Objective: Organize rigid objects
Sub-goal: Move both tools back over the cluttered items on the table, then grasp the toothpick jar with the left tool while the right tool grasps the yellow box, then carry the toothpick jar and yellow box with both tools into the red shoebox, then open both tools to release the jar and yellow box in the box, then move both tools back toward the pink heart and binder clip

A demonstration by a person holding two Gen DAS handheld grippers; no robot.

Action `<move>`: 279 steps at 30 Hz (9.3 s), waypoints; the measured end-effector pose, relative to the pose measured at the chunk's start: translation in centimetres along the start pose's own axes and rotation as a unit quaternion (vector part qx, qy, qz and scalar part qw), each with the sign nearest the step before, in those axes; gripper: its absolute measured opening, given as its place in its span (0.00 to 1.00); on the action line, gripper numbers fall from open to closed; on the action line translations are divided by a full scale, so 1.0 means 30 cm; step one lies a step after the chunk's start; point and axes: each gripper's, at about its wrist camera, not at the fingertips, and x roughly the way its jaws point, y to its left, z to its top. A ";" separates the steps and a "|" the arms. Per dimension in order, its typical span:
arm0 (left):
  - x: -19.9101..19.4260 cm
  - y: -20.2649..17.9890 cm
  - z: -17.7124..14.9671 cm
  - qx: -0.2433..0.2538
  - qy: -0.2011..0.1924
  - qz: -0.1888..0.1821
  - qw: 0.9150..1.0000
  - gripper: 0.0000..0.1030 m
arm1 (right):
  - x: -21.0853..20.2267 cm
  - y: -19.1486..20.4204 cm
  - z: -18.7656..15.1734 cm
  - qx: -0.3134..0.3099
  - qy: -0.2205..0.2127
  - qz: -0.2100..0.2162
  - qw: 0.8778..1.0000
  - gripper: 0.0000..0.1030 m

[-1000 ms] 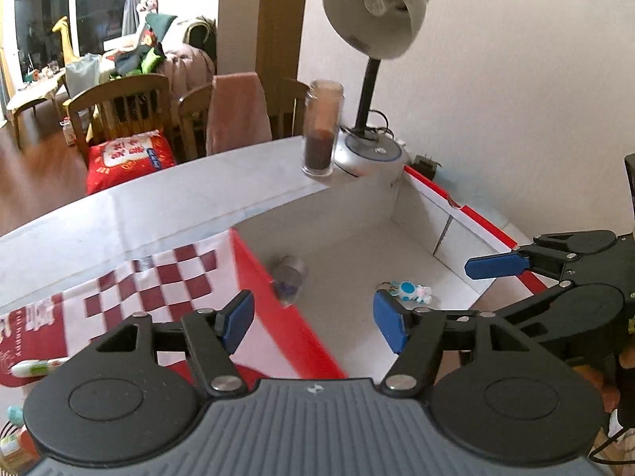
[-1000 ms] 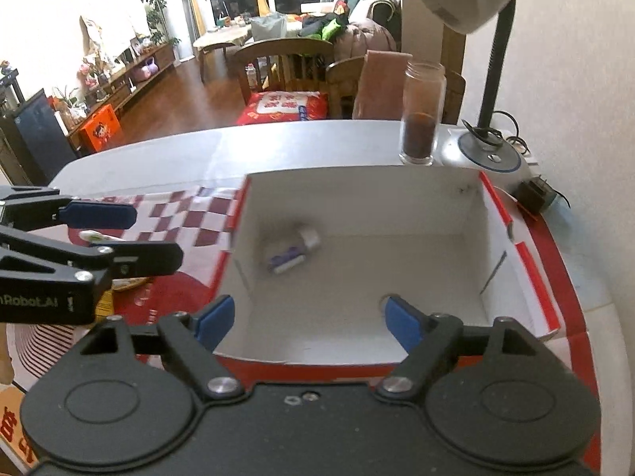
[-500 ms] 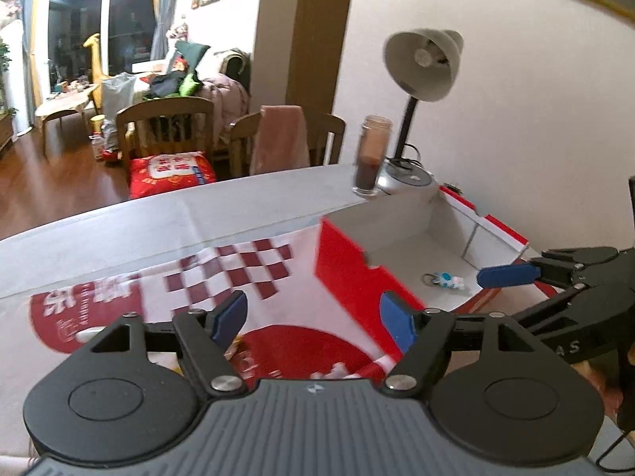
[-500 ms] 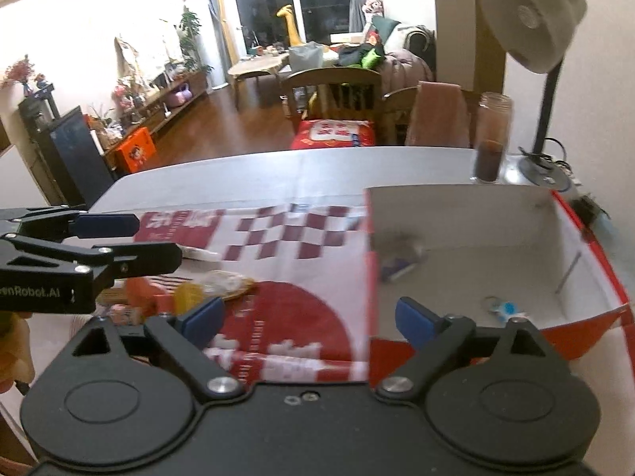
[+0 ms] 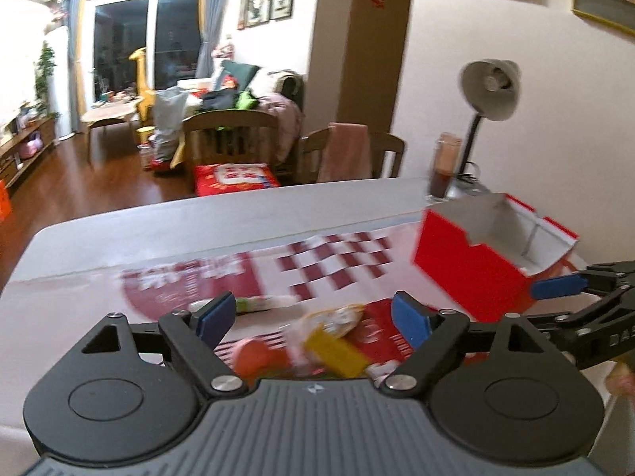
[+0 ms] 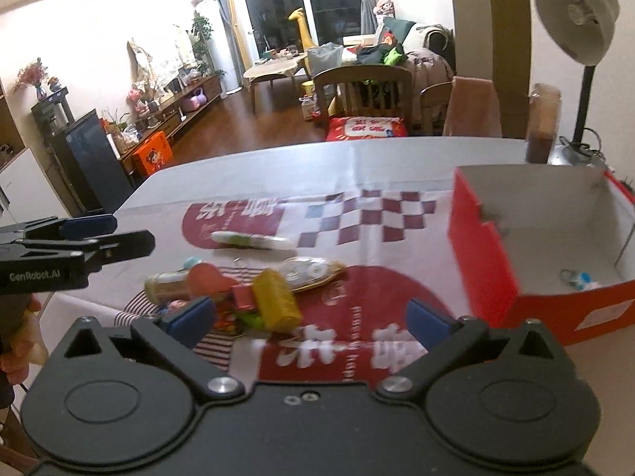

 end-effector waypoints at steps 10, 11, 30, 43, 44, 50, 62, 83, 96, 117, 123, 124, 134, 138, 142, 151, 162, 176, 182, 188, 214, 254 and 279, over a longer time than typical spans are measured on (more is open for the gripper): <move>0.021 0.258 -0.123 -0.038 0.033 0.042 0.998 0.84 | 0.122 0.153 -0.027 -0.047 0.016 -0.011 0.999 1.00; 0.033 0.267 -0.132 -0.037 0.036 0.045 0.998 0.84 | 0.138 0.156 -0.029 -0.050 0.019 -0.011 0.998 1.00; 0.300 0.403 -0.232 -0.033 0.110 0.005 0.993 0.84 | 0.434 0.186 -0.014 -0.111 0.099 -0.012 0.989 0.87; 0.401 0.448 -0.234 -0.005 0.130 -0.046 0.990 0.84 | 0.546 0.186 0.018 -0.120 0.122 0.005 0.985 0.75; 0.408 0.449 -0.233 -0.006 0.131 -0.051 0.990 0.84 | 0.549 0.186 0.020 -0.119 0.123 0.011 0.985 0.73; 0.432 0.452 -0.237 -0.008 0.133 -0.064 0.989 0.84 | 0.561 0.162 0.028 -0.099 0.135 0.047 0.985 0.65; 0.423 0.447 -0.247 -0.003 0.129 -0.070 0.989 0.78 | 0.576 0.085 0.043 -0.038 0.142 0.088 0.985 0.60; 0.377 0.440 -0.254 -0.028 0.125 -0.047 0.991 0.78 | 0.517 0.041 0.047 -0.041 0.134 0.094 0.986 0.45; 0.349 0.426 -0.257 -0.036 0.120 -0.027 0.992 0.78 | 0.597 0.080 0.006 -0.068 0.145 0.069 0.985 0.39; 0.170 0.259 -0.108 -0.074 0.066 -0.012 0.995 0.78 | 0.265 -0.029 0.067 -0.045 0.053 0.029 0.997 0.27; 0.156 0.073 -0.011 -0.062 0.058 -0.035 0.996 0.78 | 0.121 -0.127 0.127 -0.037 0.013 0.019 0.999 0.27; 0.158 0.034 0.009 -0.059 0.057 -0.042 0.996 0.78 | 0.103 -0.144 0.137 -0.035 0.008 0.017 0.999 0.27; 0.269 -0.329 0.138 -0.017 0.057 -0.063 0.996 0.78 | -0.019 -0.406 0.212 -0.013 -0.040 -0.020 0.999 0.27; 0.335 -0.470 0.189 0.000 0.059 -0.082 0.995 0.78 | -0.023 -0.535 0.222 0.008 -0.045 -0.041 0.998 0.27; 0.410 -0.613 0.230 0.028 0.070 -0.093 0.993 0.78 | -0.023 -0.655 0.225 0.024 -0.048 -0.063 0.997 0.27; 0.598 -0.823 0.279 0.062 0.108 -0.106 0.987 0.78 | 0.020 -0.850 0.210 0.037 -0.028 -0.104 0.993 0.27; 0.843 -0.994 0.305 0.107 0.173 -0.085 0.975 0.78 | 0.110 -1.047 0.180 0.053 0.025 -0.129 0.990 0.27; 1.055 -1.100 0.256 0.155 0.268 -0.060 0.949 0.78 | 0.232 -1.077 0.160 0.044 0.101 -0.125 0.986 0.27; 1.103 -1.108 0.239 0.156 0.303 -0.054 0.938 0.78 | 0.234 -1.075 0.167 0.046 0.122 -0.122 0.984 0.28; 1.119 -1.099 0.226 0.149 0.322 -0.054 0.933 0.79 | 0.241 -1.077 0.163 0.059 0.144 -0.124 0.980 0.28; 0.901 -1.048 0.302 0.108 0.239 -0.085 0.961 0.78 | 0.105 -1.047 0.178 0.098 0.099 -0.098 0.985 0.34; 0.038 -0.170 0.193 0.004 0.019 0.013 1.000 0.82 | -0.069 -0.235 0.120 -0.013 0.016 0.028 0.999 0.98; 0.156 0.221 -0.219 -0.024 0.060 0.048 0.997 0.83 | 0.269 0.163 0.046 -0.080 0.069 0.045 0.993 1.00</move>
